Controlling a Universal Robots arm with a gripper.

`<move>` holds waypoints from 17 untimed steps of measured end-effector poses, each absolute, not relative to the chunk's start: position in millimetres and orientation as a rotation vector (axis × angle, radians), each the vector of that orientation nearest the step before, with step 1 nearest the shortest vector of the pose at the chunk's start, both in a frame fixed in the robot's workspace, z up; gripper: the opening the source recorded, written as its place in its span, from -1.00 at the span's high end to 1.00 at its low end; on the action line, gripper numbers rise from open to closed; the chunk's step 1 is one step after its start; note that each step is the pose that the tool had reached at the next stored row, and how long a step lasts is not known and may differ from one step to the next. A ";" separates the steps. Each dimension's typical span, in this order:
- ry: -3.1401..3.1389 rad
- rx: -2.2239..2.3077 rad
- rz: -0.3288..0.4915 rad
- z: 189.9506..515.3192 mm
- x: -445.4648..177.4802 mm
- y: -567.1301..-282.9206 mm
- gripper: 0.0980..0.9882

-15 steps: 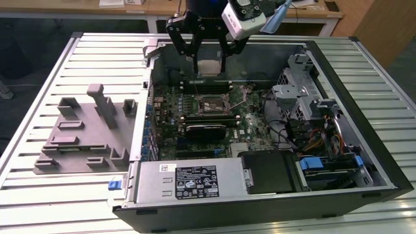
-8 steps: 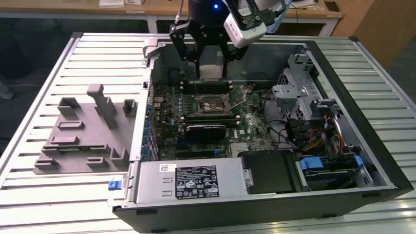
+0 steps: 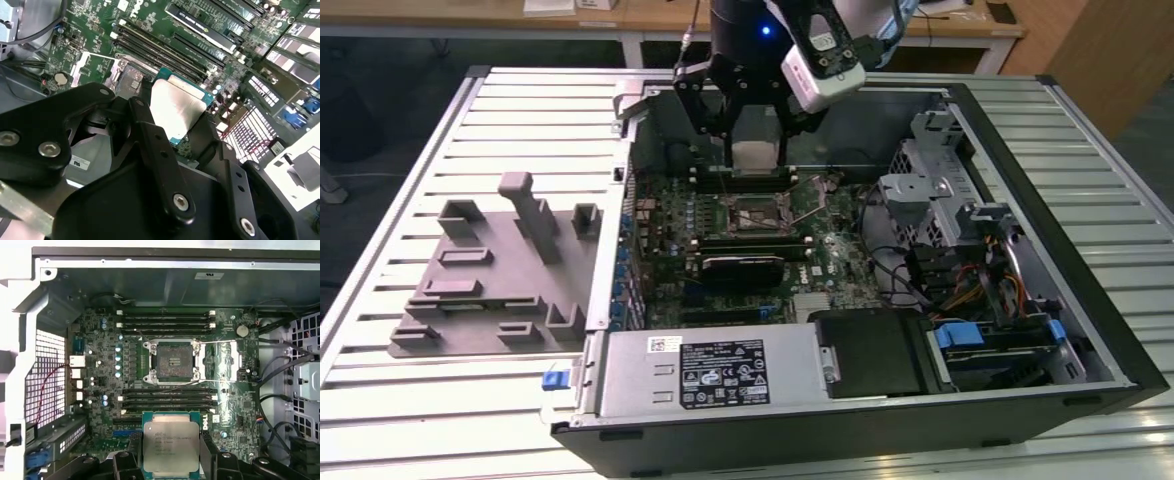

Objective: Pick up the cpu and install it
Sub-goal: 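Pick up the cpu and move it towards the insertion slot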

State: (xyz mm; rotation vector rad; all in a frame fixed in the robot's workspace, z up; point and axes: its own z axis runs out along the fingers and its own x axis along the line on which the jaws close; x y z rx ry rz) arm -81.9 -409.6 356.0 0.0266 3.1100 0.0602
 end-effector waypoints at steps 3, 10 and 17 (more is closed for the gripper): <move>3.110 0.027 0.060 352.0 -80.4 -408.5 0.00; 3.112 0.027 0.058 343.6 -76.2 -405.7 0.00; 3.113 0.027 0.056 335.2 -71.2 -403.0 0.00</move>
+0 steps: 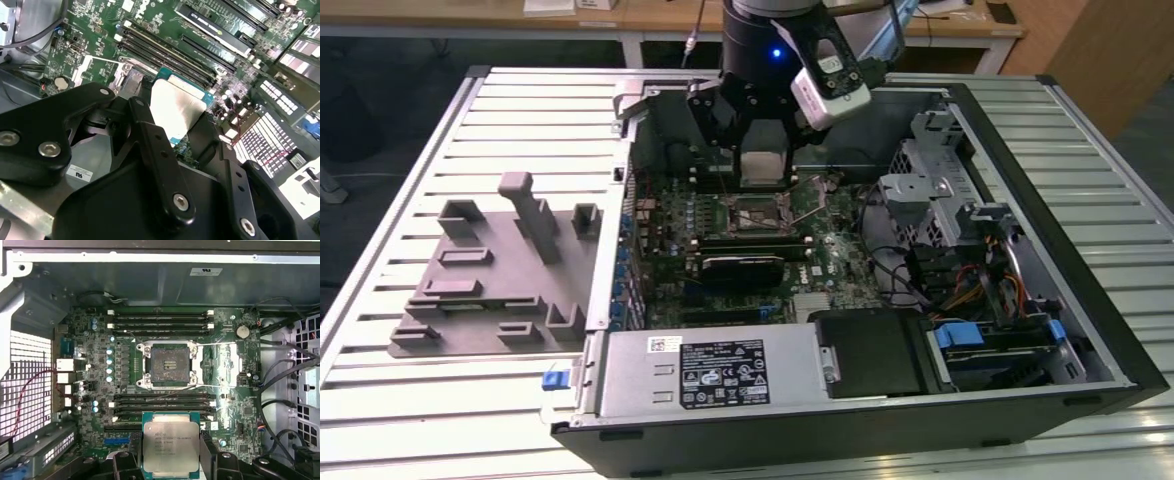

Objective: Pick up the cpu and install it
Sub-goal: 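Pick up the cpu and move it towards the insertion slot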

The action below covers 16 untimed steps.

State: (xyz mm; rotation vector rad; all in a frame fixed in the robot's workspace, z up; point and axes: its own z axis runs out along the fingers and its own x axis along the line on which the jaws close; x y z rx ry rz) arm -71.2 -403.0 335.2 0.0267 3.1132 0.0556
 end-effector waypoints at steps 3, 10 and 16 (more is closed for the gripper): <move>3.114 0.027 0.054 331.4 -69.1 -401.4 0.00; 3.115 0.027 0.053 321.9 -65.1 -397.1 0.00; 3.115 0.027 0.051 314.6 -61.9 -394.0 0.00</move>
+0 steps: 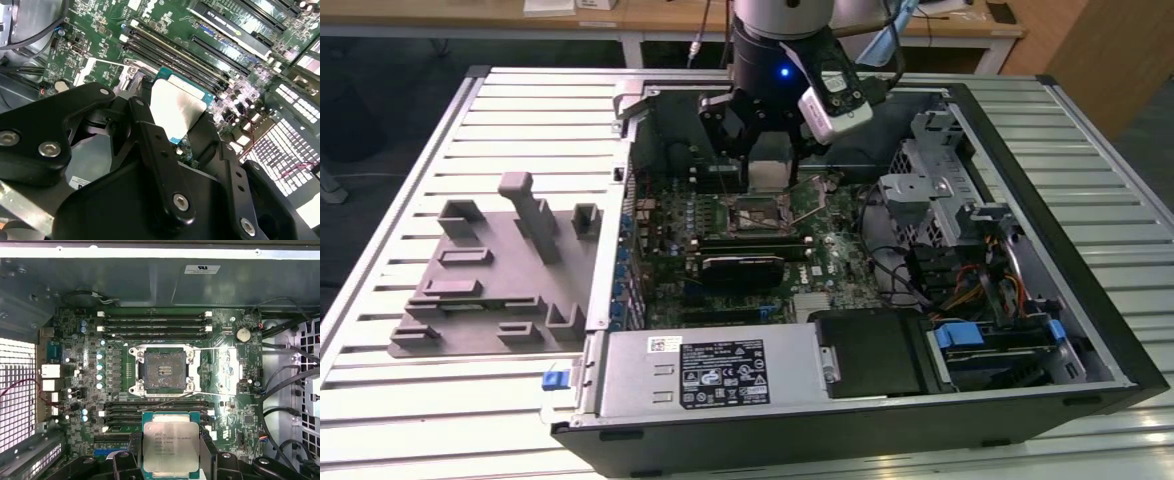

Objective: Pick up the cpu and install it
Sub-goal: 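Pick up the cpu and move it towards the insertion slot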

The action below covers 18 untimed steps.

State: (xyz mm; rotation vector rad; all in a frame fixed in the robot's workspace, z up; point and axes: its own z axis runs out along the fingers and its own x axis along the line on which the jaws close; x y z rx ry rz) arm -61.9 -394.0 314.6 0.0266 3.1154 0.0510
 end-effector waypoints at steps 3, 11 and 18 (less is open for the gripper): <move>3.116 0.027 0.050 310.9 -60.4 -392.5 0.00; 3.116 0.027 0.049 301.4 -57.7 -386.2 0.00; 3.117 0.027 0.049 294.7 -57.2 -377.5 0.00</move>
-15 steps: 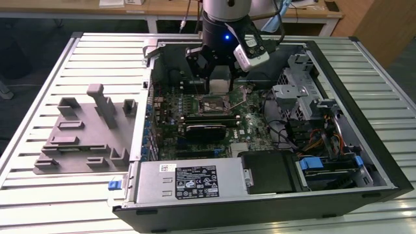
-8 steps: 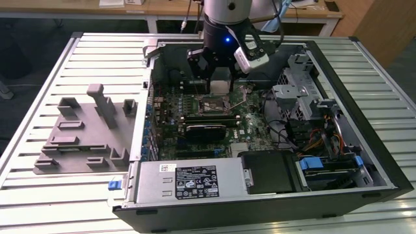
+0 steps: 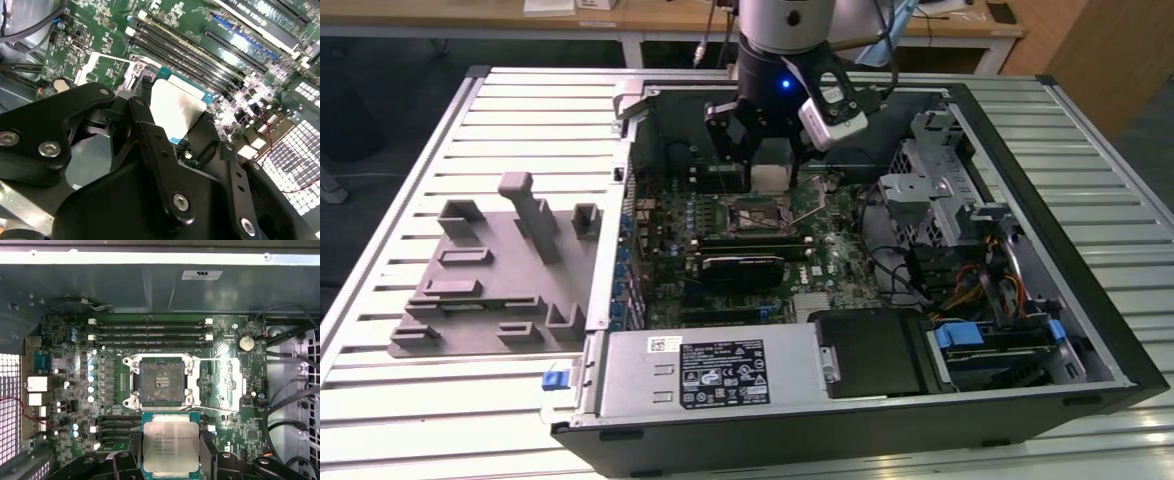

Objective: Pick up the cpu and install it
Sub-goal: 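Pick up the cpu and move it towards the insertion slot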

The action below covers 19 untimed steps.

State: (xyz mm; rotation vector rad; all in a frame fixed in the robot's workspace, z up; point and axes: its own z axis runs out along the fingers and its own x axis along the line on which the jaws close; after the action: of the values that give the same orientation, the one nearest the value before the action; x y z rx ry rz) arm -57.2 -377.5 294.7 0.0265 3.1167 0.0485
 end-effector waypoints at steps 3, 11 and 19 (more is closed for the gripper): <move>3.117 0.027 0.048 291.6 -57.2 -373.9 0.00; 3.117 0.026 0.049 283.9 -57.2 -366.0 0.00; 3.117 0.025 0.048 275.4 -57.2 -358.2 0.00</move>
State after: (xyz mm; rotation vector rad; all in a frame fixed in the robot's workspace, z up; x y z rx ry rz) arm -57.2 -358.2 275.4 0.0249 3.1167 0.0484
